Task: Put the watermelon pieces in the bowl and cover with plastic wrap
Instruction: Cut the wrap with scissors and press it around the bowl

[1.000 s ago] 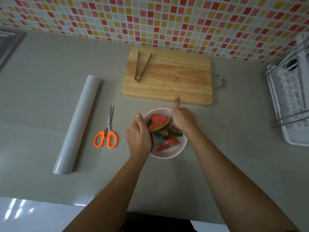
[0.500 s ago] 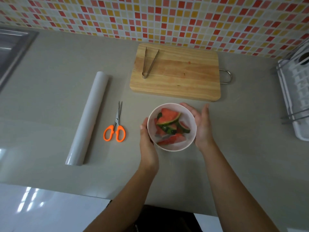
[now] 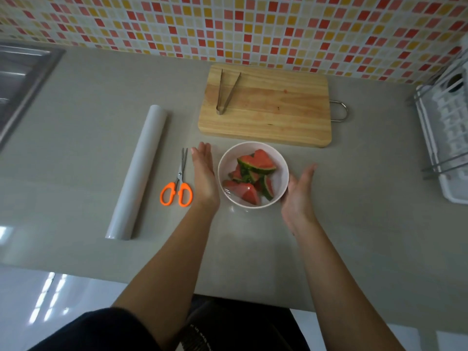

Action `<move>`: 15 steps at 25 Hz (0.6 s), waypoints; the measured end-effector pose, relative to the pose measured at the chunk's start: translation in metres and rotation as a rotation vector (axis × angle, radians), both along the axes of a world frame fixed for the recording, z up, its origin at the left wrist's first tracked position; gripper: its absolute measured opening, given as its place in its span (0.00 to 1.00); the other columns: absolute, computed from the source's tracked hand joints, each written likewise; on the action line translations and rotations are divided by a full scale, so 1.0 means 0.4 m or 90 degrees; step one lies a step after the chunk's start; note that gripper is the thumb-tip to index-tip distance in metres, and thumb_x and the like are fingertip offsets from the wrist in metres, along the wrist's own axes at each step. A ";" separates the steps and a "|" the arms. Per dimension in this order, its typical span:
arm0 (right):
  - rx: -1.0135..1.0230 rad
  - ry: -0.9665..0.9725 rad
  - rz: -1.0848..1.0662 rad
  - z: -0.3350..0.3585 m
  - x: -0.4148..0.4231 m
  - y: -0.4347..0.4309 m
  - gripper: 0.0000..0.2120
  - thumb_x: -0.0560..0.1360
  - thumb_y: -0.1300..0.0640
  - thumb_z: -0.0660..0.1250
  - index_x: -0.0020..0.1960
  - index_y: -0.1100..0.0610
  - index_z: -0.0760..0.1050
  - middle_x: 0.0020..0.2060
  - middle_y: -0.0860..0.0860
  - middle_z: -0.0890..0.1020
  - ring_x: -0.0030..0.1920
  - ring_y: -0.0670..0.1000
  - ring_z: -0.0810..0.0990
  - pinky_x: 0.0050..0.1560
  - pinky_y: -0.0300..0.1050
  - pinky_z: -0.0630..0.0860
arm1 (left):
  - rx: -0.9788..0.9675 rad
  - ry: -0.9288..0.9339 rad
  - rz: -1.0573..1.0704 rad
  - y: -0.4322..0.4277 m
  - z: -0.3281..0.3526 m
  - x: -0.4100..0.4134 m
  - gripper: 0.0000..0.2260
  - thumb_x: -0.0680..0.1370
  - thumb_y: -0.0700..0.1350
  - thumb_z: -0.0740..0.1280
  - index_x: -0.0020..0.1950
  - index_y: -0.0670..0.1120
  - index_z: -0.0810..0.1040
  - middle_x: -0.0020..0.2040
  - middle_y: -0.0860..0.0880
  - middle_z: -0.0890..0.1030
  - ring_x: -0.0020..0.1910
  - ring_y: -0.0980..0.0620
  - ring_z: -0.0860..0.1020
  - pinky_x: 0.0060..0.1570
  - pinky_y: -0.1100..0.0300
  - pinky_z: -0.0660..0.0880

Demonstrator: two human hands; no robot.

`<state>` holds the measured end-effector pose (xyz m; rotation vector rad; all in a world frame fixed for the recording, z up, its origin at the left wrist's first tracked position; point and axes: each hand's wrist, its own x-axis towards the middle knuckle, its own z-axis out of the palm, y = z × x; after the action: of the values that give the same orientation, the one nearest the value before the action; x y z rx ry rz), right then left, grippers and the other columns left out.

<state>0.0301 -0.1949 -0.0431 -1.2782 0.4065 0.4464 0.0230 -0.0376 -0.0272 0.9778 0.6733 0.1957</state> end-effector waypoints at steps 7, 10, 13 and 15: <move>-0.051 -0.103 0.045 0.029 0.001 -0.015 0.34 0.73 0.32 0.36 0.61 0.43 0.74 0.59 0.44 0.80 0.61 0.43 0.76 0.61 0.37 0.72 | -0.054 0.071 -0.055 -0.075 -0.024 -0.132 0.30 0.82 0.59 0.42 0.67 0.42 0.73 0.64 0.44 0.78 0.65 0.52 0.73 0.66 0.59 0.63; -0.079 -0.109 0.001 0.022 -0.026 -0.027 0.30 0.74 0.32 0.40 0.53 0.45 0.76 0.47 0.41 0.84 0.53 0.41 0.81 0.52 0.37 0.76 | -0.073 0.040 -0.109 -0.036 -0.007 -0.066 0.33 0.81 0.60 0.41 0.66 0.39 0.74 0.62 0.40 0.79 0.64 0.47 0.75 0.65 0.55 0.68; -0.141 -0.089 -0.051 0.012 -0.029 -0.035 0.30 0.77 0.36 0.40 0.52 0.49 0.76 0.47 0.45 0.84 0.53 0.47 0.80 0.53 0.43 0.76 | -0.088 0.035 -0.101 -0.009 -0.015 -0.049 0.32 0.81 0.59 0.43 0.72 0.37 0.65 0.69 0.37 0.71 0.69 0.44 0.70 0.70 0.52 0.64; -0.262 -0.097 -0.021 0.017 -0.010 -0.034 0.35 0.72 0.32 0.40 0.58 0.53 0.73 0.56 0.51 0.79 0.59 0.49 0.75 0.59 0.45 0.71 | -0.021 0.109 -0.044 -0.019 -0.030 -0.073 0.28 0.82 0.57 0.46 0.71 0.38 0.67 0.70 0.40 0.72 0.69 0.46 0.69 0.70 0.53 0.63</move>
<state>0.0260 -0.2083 -0.0362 -1.6889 0.4017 0.2398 -0.0061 -0.0453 -0.0393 0.9919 0.7953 0.0404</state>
